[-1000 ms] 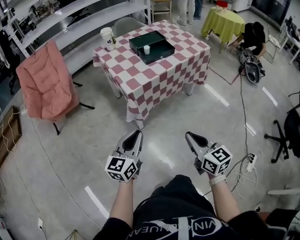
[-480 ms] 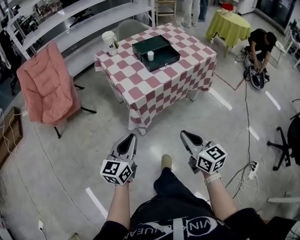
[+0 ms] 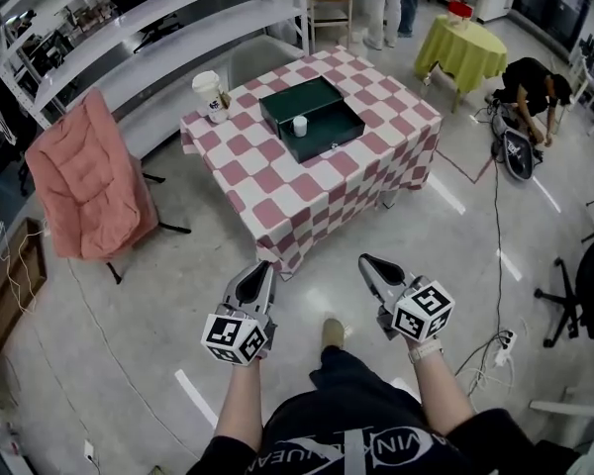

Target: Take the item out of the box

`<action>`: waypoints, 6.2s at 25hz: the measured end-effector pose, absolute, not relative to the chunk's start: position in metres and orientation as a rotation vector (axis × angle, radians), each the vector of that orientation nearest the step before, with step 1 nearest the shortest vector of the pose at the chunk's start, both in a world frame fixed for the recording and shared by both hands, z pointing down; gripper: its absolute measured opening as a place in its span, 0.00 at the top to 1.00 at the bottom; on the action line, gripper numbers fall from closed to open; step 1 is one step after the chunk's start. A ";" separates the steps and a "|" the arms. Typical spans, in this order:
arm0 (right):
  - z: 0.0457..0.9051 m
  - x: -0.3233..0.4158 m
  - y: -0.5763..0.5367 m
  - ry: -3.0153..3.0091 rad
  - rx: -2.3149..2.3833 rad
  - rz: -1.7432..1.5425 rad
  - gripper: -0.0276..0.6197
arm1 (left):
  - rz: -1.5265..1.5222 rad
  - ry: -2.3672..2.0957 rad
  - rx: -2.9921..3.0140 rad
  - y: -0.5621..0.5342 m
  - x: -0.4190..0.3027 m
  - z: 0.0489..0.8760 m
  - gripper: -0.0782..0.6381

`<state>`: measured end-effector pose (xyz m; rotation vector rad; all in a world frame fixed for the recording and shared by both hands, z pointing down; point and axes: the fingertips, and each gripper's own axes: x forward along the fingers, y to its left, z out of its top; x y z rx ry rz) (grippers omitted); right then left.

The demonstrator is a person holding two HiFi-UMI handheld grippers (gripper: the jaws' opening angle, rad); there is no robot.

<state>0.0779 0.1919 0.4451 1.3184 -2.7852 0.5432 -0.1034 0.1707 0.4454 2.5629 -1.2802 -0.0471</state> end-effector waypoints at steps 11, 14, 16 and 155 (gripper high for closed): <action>0.461 0.092 0.111 -2.754 1.327 0.479 0.95 | 0.003 -1.281 2.572 0.095 -0.080 0.460 0.85; 0.463 0.093 0.092 -2.764 1.320 0.486 0.95 | 0.010 -1.291 2.564 0.080 -0.078 0.462 0.85; 0.466 0.093 0.082 -2.769 1.306 0.489 0.95 | 0.000 -1.304 2.557 0.069 -0.077 0.463 0.85; 0.514 0.031 -0.257 -2.291 0.882 0.485 0.67 | 0.029 -1.268 2.462 -0.237 -0.069 0.502 0.85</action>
